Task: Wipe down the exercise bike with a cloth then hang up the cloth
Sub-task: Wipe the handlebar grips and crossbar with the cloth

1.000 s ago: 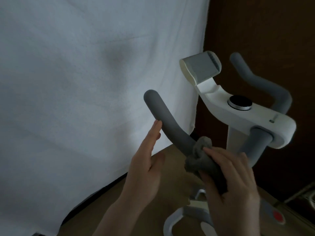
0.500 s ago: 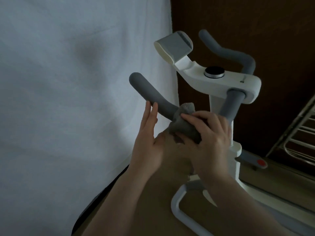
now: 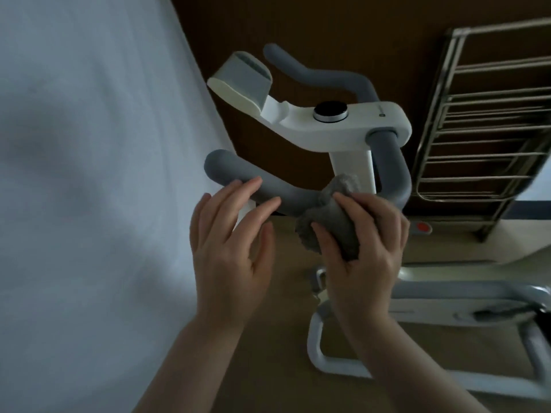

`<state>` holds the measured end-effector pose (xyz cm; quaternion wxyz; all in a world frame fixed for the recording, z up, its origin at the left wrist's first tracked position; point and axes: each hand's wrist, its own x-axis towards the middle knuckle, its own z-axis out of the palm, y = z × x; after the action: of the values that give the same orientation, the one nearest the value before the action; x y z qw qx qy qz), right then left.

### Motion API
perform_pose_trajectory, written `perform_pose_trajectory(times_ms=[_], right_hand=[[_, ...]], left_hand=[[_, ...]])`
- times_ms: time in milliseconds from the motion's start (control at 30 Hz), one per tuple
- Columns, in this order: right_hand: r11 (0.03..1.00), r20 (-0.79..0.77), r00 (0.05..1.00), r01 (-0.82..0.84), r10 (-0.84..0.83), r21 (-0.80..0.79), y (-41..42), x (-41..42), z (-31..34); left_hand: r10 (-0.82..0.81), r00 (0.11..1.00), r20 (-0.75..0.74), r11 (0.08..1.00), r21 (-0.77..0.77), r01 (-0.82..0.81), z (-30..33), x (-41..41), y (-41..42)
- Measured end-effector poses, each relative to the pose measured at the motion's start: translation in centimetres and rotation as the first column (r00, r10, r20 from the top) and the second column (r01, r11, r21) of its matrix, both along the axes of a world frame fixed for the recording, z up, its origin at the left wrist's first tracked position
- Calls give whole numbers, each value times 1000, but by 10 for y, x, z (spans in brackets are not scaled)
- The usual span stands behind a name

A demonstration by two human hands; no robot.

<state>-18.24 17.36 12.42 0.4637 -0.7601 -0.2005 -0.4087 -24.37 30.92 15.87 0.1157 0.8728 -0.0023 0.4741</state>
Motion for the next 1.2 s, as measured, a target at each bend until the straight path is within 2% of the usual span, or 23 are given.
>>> perform_pose_trajectory(times_ms=[67, 167, 267, 367, 433, 500, 600, 667, 767, 833, 933, 1000, 1133, 1200], right_hand=[[999, 34, 999, 28, -27, -21, 10, -7, -10], [990, 117, 989, 99, -87, -98, 0, -1, -21], [993, 106, 987, 115, -119, 41, 13, -1, -20], [997, 116, 993, 20, -28, 75, 49, -6, -7], [999, 163, 986, -42, 41, 1, 49, 0, -5], [998, 189, 982, -19, 31, -66, 33, 6, -10], [1000, 150, 988, 22, -23, 5, 38, 2, -11], [999, 133, 991, -25, 18, 46, 60, -4, 2], [995, 182, 979, -87, 95, -52, 59, 1, 11], [992, 186, 979, -65, 84, -105, 38, 10, 5], [999, 115, 993, -31, 33, -26, 42, 6, 5], [998, 68, 996, -57, 57, 7, 59, 0, 13], [969, 92, 983, -134, 156, -210, 26, 11, 16], [970, 84, 989, -102, 123, -219, 11, 13, 9]], left_hand=[[-24, 1000, -2, 995, 95, 24, 5, 7, 10], [-80, 996, -41, 985, 147, 86, 13, 13, 27], [-102, 995, -21, 982, 155, 104, 16, 16, 36], [-135, 991, 23, 987, 92, 132, 16, 17, 36], [-165, 986, 36, 985, 55, 163, 16, 17, 39], [-184, 982, 28, 983, 15, 184, 16, 17, 44], [-179, 984, 16, 983, -34, 179, 18, 17, 46], [-185, 983, -1, 982, -28, 185, 17, 17, 46], [-191, 981, -18, 981, -27, 191, 19, 16, 47], [-199, 980, -30, 979, -44, 198, 20, 15, 48], [-203, 979, -30, 977, -72, 200, 20, 14, 44], [-206, 978, -25, 974, -97, 203, 19, 15, 40], [-215, 977, -4, 965, -155, 212, 17, 16, 33], [-201, 979, 23, 962, -185, 201, 16, 16, 27]])
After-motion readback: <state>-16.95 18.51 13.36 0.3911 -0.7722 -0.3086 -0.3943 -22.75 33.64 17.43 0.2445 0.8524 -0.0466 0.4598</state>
